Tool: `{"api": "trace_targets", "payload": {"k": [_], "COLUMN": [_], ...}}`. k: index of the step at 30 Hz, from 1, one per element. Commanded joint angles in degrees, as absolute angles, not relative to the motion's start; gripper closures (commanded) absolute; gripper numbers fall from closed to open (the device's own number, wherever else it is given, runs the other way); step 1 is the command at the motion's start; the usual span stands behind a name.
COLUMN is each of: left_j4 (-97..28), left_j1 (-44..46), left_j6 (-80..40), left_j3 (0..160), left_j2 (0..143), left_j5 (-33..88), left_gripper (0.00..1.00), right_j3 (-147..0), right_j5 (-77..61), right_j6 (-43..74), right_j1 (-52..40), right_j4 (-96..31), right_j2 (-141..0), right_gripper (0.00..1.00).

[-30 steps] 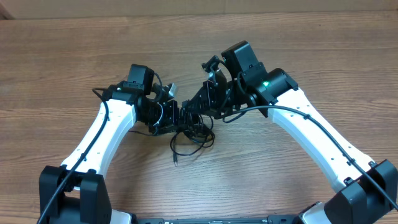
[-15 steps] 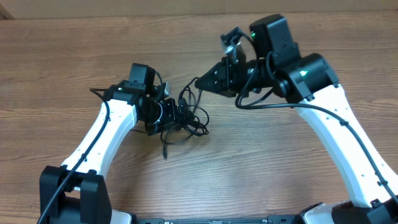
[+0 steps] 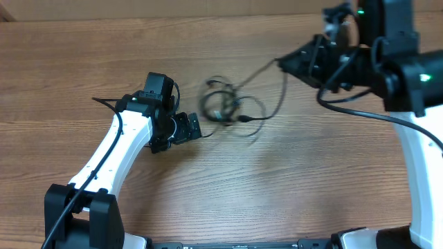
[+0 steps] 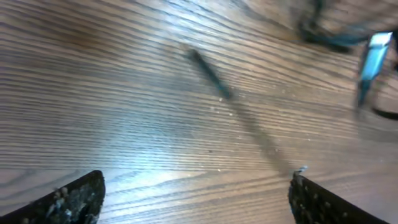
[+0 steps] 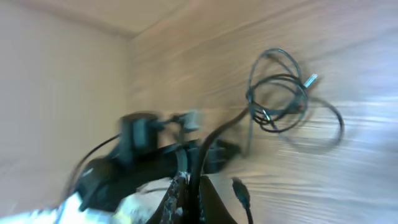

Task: Untangle cables
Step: 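Hold the cable with the left gripper and pull the right gripper up-right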

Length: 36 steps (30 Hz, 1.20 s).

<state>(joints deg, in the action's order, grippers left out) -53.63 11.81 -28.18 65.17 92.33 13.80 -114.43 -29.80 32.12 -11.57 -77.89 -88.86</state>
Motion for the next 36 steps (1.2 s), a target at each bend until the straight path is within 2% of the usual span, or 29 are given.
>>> {"api": "trace_targets", "payload": {"k": [1,4,7,12,17,20,25,32,36], "left_j4": [-53.9,-53.8,-52.9,-50.9,-46.8,-43.0,-40.2,-45.7,-48.9], "left_j1": [11.7,11.7,11.9,11.9,11.7,12.0,12.1,12.1,12.0], "left_j6": [-31.3,-33.7,-33.2,-27.6,-25.9,-25.9,-27.6,-34.3,-34.3], "left_j3": [64.9,64.9,64.9,64.9,64.9,64.9,64.9,64.9,64.9], "left_j2": [92.6,92.6,92.6,92.6,92.6,92.6,92.6,92.6,92.6], "left_j5": [9.4,9.5,12.9,27.7,46.8,49.1,45.3,19.1,10.7], "left_gripper": [0.07,0.07,0.02,0.0,0.0,0.0,0.0,0.0,0.0], "right_j3": [-115.7,-115.7,-115.7,-116.0,-116.0,-116.0,-116.4,-124.9,-129.7], "right_j5": [-16.7,-16.9,-26.5,-43.0,-53.3,-59.2,-63.8,-61.3,-61.1], "right_j6": [31.0,30.9,26.2,25.3,31.7,37.0,44.7,46.0,46.3], "right_j1": [-10.5,-10.5,-11.4,-13.4,-15.0,-15.4,-15.4,-15.0,-13.2], "right_j4": [-80.9,-82.3,-80.6,-74.2,-65.6,-58.9,-50.4,-49.8,-52.6], "right_j2": [-88.3,-88.3,-88.2,-88.2,-88.2,-88.2,-87.3,-85.9,-85.9], "right_gripper": [0.96,0.96,0.96,0.96,0.96,0.96,0.96,0.96,0.96]}}
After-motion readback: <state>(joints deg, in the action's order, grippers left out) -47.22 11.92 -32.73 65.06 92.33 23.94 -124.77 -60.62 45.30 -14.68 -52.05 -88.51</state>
